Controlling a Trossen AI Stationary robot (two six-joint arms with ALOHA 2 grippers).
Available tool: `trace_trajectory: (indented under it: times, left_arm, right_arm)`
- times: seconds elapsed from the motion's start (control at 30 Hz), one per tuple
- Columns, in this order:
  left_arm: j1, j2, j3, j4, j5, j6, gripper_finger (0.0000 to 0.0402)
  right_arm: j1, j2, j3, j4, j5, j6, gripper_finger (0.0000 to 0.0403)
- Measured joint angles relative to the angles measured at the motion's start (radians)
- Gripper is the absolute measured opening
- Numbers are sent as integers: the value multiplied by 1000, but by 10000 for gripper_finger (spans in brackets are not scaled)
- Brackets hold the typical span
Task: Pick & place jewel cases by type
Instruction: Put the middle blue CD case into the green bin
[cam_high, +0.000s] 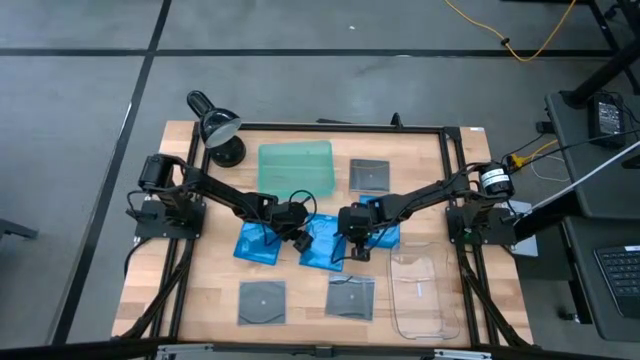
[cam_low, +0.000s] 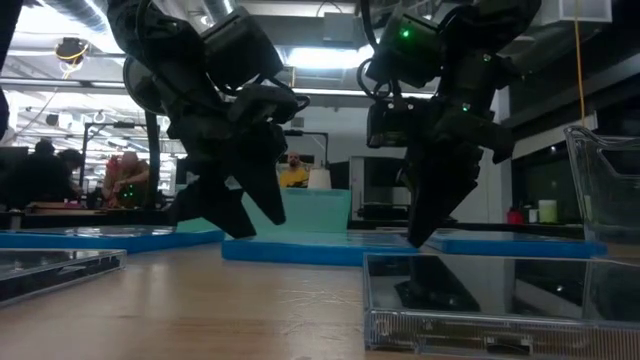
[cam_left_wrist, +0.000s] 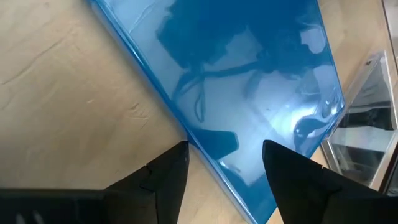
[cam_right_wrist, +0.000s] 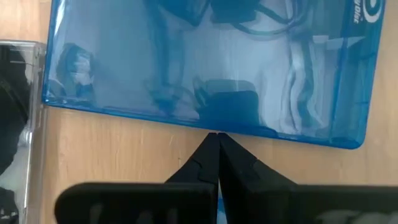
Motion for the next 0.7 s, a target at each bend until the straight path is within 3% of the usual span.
trace_trajectory:
  times: [0.7]
  left_arm:
    - [1,2,-6,67,-18,30,197]
  right_arm:
    - [-4,45,0,25,-50,-29,3]
